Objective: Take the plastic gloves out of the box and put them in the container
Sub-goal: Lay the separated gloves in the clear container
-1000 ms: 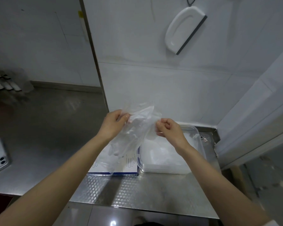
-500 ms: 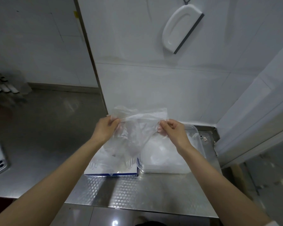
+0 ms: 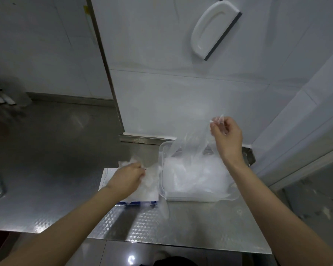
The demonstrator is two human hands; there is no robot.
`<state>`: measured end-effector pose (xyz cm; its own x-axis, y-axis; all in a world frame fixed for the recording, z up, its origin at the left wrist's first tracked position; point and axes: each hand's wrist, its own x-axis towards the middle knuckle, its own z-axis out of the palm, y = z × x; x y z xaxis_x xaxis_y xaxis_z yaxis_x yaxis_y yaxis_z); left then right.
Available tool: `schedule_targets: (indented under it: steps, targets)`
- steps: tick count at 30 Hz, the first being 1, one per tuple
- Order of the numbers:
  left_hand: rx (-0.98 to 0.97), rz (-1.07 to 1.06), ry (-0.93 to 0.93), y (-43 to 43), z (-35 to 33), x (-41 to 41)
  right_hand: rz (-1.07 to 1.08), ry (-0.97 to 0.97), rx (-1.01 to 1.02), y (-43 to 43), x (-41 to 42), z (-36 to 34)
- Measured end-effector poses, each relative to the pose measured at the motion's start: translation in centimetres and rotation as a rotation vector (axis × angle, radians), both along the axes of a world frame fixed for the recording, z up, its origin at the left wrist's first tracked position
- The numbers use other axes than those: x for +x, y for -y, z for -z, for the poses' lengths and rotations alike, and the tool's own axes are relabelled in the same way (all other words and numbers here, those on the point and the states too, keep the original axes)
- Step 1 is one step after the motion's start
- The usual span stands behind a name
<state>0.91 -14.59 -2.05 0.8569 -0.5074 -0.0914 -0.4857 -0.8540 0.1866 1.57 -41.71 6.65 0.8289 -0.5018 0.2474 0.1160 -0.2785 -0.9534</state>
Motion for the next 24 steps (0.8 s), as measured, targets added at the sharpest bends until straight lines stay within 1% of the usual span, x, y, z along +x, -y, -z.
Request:
schedule_targets:
  steps: [2, 5, 8, 10, 13, 17, 19, 21, 22, 23, 24]
  targets:
    - [0.139, 0.008, -0.132, -0.4, 1.4, 0.2, -0.028, -0.015, 0.004, -0.2, -0.2, 0.2]
    - [0.249, 0.06, -0.23, -0.7, 2.2, 0.9, -0.053, -0.026, 0.028, -0.5, -0.3, 0.9]
    - [0.394, 0.147, -0.21, -0.4, 2.0, 1.1, -0.089, -0.059, 0.0, -0.7, -0.4, 1.2]
    - [0.468, 0.17, -0.21, -0.7, 2.0, 1.0, -0.107, -0.069, -0.006, -0.7, -0.4, 1.2]
    - [0.516, 0.198, -0.299, -1.6, 1.8, 0.8, -0.119, -0.073, 0.008, -0.5, -0.4, 1.3]
    - [0.402, 0.173, -0.407, -1.7, 0.5, 1.5, -0.153, -0.108, -0.017, -0.4, -0.6, 1.6]
    - [0.32, 0.079, -0.455, -1.5, -1.1, 2.6, -0.168, -0.124, -0.038, -0.1, -0.5, 1.4]
    - [0.247, -0.017, -0.411, -1.0, -3.4, 3.8, -0.206, -0.143, -0.082, 0.1, -0.3, 0.9]
    - [0.2, -0.044, -0.337, -0.4, -4.8, 4.3, -0.25, -0.154, -0.113, 0.2, -0.3, 0.6]
    - [0.095, -0.056, -0.265, 0.3, -6.0, 4.6, -0.319, -0.174, -0.145, 0.2, -0.3, 0.2]
    - [-0.068, -0.062, -0.236, 1.2, -7.3, 4.7, -0.417, -0.209, -0.169, 0.2, -0.4, -0.3]
